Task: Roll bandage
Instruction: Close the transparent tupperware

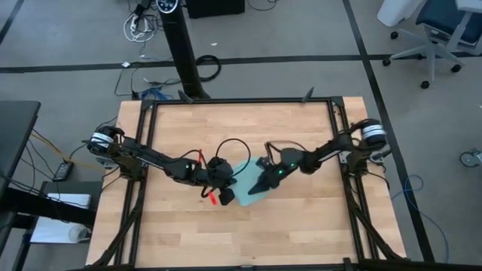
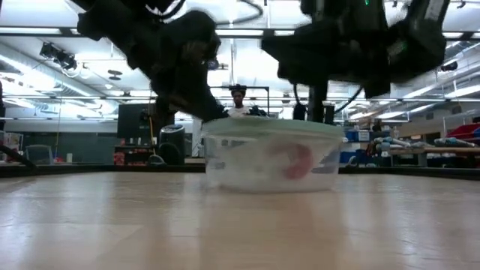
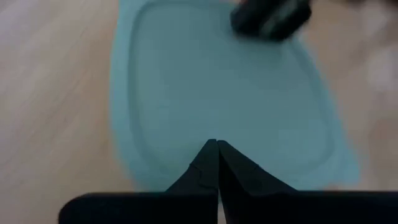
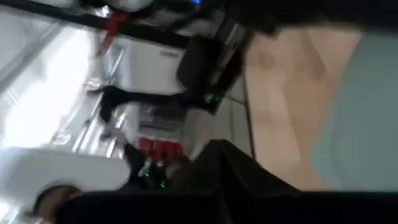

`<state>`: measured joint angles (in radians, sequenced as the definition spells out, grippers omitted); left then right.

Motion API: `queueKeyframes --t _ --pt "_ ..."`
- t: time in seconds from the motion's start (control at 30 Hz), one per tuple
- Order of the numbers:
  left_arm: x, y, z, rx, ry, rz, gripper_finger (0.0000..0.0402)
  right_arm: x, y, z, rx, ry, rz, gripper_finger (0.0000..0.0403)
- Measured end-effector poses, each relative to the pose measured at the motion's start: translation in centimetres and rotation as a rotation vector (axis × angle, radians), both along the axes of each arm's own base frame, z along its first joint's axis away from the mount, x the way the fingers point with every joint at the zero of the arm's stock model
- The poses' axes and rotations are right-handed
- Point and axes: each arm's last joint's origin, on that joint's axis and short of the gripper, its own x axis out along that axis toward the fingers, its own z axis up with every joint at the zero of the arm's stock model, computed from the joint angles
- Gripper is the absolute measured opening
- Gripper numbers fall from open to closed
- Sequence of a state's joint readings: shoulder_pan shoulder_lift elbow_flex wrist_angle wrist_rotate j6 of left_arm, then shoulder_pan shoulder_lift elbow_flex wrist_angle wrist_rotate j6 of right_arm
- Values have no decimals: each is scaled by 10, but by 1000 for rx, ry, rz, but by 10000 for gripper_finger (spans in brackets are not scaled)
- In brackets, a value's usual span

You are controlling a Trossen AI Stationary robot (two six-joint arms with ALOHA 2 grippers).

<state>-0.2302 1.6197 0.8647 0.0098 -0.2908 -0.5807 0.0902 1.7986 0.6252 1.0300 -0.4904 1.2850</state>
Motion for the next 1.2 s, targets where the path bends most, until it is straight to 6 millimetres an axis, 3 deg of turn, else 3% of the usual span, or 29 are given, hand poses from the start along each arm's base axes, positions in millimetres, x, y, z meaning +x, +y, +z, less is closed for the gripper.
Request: queueKeyframes --t 0.13,0.2,0.33,0.43,0.5,0.6,0.67,0.8,0.87,0.93,1.07,1.13,1.2 --pt "-1 0 -2 -9 19 -13 5 -7 -2 11 128 -206 34 4" --pt "-1 0 -2 -9 18 -13 5 -8 0 32 217 -339 52 2" --pt "-1 0 -2 -7 23 -12 5 -6 15 47 295 -325 90 3" --pt "-1 0 -3 -6 27 -8 5 -5 27 70 308 -426 172 6" --pt "-1 0 -3 -7 26 -8 5 -4 29 64 253 -391 192 5" --pt "-1 0 -2 -7 22 -8 5 -3 22 13 111 -37 144 2" --pt "-1 0 -1 -12 17 -10 5 -8 15 -1 87 42 100 6" --pt "-1 -1 -1 -17 27 -17 5 -16 12 13 216 -141 95 23" --pt "-1 -1 -1 -18 26 -16 5 -17 12 37 285 -284 109 26" --pt "-1 -1 -1 -18 27 -16 5 -20 16 56 296 -369 132 25" --pt "-1 -1 -2 -19 30 -17 5 -15 21 74 250 -448 161 17" --pt "-1 -1 -2 -19 29 -17 5 -11 20 65 177 -384 155 12" --pt "-1 -1 -1 -20 27 -17 5 -5 14 28 79 -134 99 7"
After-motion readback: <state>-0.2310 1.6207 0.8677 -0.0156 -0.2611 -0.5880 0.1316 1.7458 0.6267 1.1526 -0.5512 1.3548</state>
